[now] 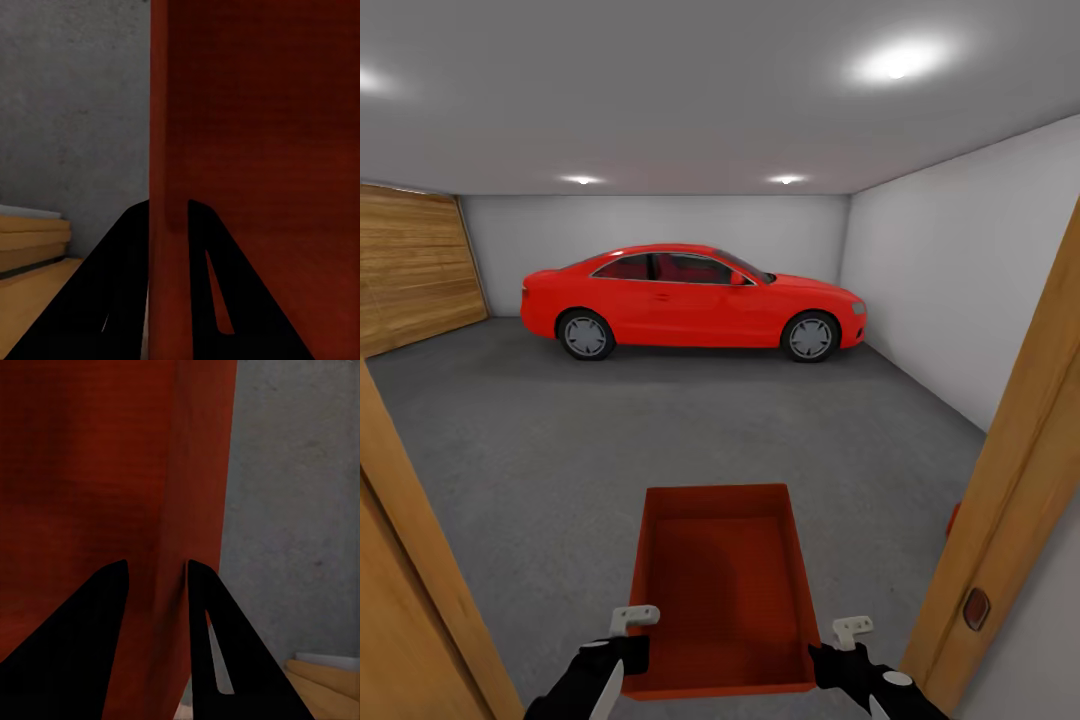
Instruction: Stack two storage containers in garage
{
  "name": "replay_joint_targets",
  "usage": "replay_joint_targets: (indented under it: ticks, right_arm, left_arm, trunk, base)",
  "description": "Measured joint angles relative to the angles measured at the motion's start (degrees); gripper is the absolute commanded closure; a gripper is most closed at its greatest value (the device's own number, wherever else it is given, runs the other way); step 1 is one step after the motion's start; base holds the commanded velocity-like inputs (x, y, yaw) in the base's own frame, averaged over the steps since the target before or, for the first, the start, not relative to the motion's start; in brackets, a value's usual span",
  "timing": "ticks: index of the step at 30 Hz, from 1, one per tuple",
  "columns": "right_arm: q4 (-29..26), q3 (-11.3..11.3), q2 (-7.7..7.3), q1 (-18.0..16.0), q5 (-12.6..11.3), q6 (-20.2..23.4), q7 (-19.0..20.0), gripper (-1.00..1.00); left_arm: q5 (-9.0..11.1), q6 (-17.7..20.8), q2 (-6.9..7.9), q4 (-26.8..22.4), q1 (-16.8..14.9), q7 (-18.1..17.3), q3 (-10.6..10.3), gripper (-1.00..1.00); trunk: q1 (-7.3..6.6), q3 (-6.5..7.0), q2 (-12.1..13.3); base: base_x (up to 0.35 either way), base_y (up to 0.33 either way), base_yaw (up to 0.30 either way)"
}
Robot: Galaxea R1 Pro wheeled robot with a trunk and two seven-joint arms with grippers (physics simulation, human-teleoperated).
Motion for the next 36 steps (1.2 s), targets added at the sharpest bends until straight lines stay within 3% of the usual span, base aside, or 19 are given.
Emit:
replay_joint_targets:
  ticks: [7, 18, 36]
  right_arm:
    - [0.0, 0.0, 0.0, 0.0, 0.0, 0.0, 0.0, 1.0]
    - [0.0, 0.0, 0.0, 0.0, 0.0, 0.0, 0.0, 1.0]
    - [0.0, 0.0, 0.01, 0.0, 0.0, 0.0, 0.0, 1.0]
  left_arm:
    - [0.0, 0.0, 0.0, 0.0, 0.0, 0.0, 0.0, 1.0]
    - [0.0, 0.0, 0.0, 0.0, 0.0, 0.0, 0.0, 1.0]
    - [-0.1, 0.0, 0.01, 0.1, 0.0, -0.1, 0.1, 1.0]
  trunk:
    - [0.0, 0.0, 0.0]
    - [-0.02, 0.0, 0.0]
    - [0.0, 0.0, 0.0]
  base:
    - [0.027, 0.0, 0.0]
    - [0.257, 0.0, 0.0]
    - [0.01, 0.043, 0.0]
